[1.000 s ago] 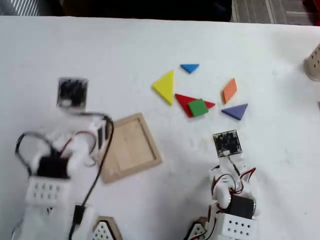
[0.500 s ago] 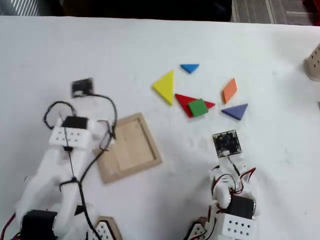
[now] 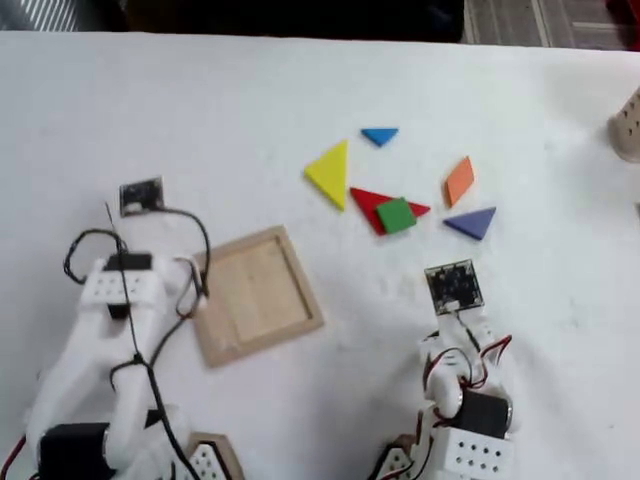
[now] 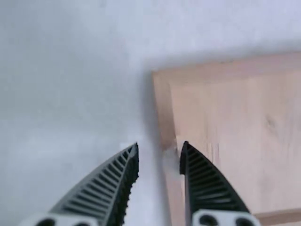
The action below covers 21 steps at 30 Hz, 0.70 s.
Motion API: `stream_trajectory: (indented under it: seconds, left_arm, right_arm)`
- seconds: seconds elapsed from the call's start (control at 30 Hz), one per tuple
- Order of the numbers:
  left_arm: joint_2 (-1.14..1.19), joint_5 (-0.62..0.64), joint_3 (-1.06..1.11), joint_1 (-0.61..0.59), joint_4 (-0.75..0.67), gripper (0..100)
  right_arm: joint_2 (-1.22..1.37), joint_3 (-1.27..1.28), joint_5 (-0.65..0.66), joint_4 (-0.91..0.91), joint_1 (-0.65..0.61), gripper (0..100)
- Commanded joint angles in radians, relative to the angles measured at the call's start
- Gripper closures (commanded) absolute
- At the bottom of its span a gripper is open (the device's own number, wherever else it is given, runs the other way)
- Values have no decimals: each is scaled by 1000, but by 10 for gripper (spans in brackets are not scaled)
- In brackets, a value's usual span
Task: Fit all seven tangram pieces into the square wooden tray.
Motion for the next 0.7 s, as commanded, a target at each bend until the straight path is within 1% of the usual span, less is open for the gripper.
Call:
stream_trajectory:
  seconds: [0.0, 0.13, 0.23, 0.37, 0.5, 0.53, 0.67]
  left_arm:
    - [-19, -11, 71, -2, -173, 854]
    - [-18, -11, 97, -1, -250, 985]
    - [-18, -11, 101, 38, -255, 947]
    - [-19, -11, 100, 101, -259, 975]
    - [-19, -9, 58, 197, -258, 978]
    - [-19, -2, 41, 220, -255, 978]
    - [-18, 112, -21, 302, -253, 978]
  right_arm:
    - [-22, -5, 9, 5, 2, 974]
    - [-22, -5, 9, 5, 2, 974]
    - [-22, -5, 9, 5, 2, 974]
    - [-22, -5, 9, 7, 4, 974]
    - [-22, -5, 9, 5, 41, 974]
    - [-22, -5, 9, 5, 42, 974]
    - [-22, -5, 9, 5, 47, 974]
